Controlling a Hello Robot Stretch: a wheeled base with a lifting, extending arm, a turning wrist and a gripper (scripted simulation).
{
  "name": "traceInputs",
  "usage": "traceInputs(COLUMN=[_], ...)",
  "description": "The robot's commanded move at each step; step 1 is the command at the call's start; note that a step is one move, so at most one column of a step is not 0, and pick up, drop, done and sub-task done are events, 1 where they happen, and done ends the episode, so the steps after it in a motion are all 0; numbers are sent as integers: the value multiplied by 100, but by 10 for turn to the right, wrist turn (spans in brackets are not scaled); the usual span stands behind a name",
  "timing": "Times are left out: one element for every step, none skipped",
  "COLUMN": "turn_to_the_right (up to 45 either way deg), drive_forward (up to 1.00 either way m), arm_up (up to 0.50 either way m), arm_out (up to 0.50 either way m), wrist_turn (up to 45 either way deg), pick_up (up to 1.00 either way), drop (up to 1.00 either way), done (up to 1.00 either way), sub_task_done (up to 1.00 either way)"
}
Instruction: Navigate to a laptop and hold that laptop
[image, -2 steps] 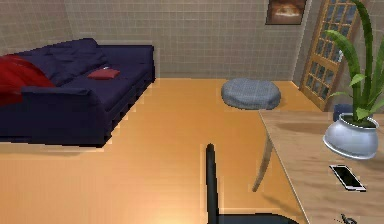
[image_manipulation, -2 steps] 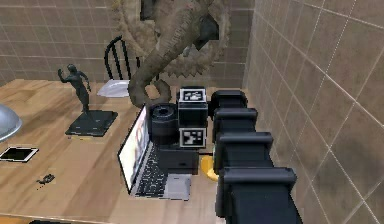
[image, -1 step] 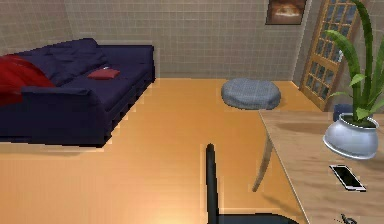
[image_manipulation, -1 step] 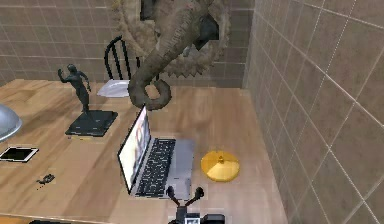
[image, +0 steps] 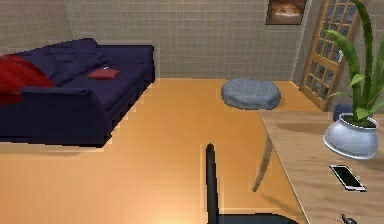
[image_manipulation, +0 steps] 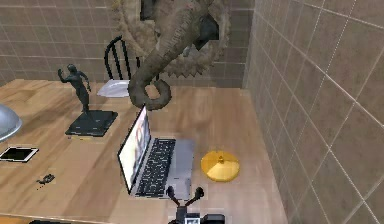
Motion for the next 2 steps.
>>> traceInputs(turn_to_the_right=[0,0], drive_forward=[0,0], arm_up=[10,0], arm_out=[0,0], wrist_turn=[0,0], pick_up=[0,0], drop=[0,0], done=[0,100], sub_task_done=[0,0])
